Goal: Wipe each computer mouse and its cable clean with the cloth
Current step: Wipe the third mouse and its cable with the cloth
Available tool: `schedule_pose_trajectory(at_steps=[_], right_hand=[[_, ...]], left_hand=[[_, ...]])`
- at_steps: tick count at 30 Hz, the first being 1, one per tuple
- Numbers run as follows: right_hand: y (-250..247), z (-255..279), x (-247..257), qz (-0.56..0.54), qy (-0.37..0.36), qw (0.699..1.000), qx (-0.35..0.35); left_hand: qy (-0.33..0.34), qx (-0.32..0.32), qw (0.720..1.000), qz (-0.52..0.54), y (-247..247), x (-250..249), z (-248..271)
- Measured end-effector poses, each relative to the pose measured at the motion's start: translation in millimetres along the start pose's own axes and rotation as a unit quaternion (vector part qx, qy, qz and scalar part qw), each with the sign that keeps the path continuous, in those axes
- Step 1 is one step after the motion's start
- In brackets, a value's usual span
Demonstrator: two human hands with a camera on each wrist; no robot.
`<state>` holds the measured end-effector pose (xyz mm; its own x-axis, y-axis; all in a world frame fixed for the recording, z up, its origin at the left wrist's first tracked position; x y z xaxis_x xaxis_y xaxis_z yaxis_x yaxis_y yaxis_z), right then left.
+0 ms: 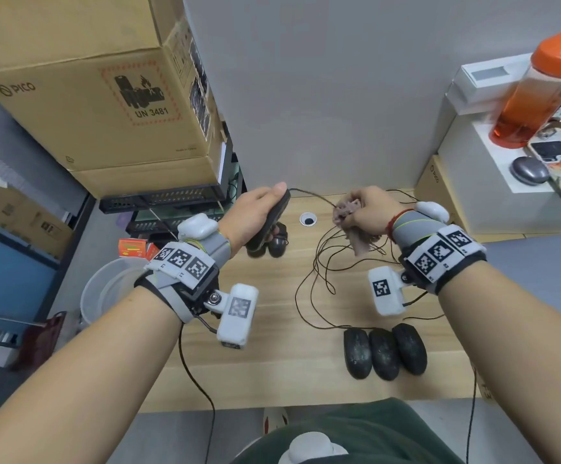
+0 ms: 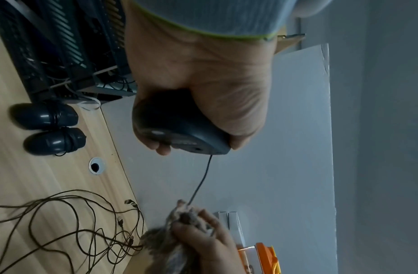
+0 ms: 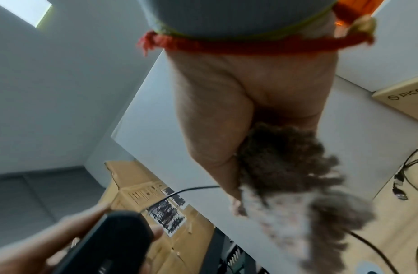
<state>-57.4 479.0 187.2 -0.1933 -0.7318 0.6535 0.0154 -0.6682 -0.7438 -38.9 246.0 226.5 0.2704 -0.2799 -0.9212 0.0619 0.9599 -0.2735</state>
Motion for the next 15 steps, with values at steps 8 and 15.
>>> schedule_pose_trajectory(at_steps=[8, 15], right_hand=[[-4, 4, 36, -0.175, -0.095, 0.979, -0.030], [-10, 7, 34, -0.132, -0.115, 0.978, -0.114]], left_hand=[[0.084, -0.031, 0.987, -0.134, 6, 5, -8], [0.178, -0.005, 0.952, -0.248, 7, 5, -10]])
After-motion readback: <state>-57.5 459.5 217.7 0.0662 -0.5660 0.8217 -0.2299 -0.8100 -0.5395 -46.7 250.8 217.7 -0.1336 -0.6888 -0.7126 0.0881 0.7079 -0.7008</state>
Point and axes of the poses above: each hand's wrist, its own z-axis away from the middle knuckle, its own y-axis out of the palm, x = y × z, the point moved 2 cm from there along -z, towards the middle knuckle, and after that the axes turned 12 degrees about -x, right-handed, at the moved point
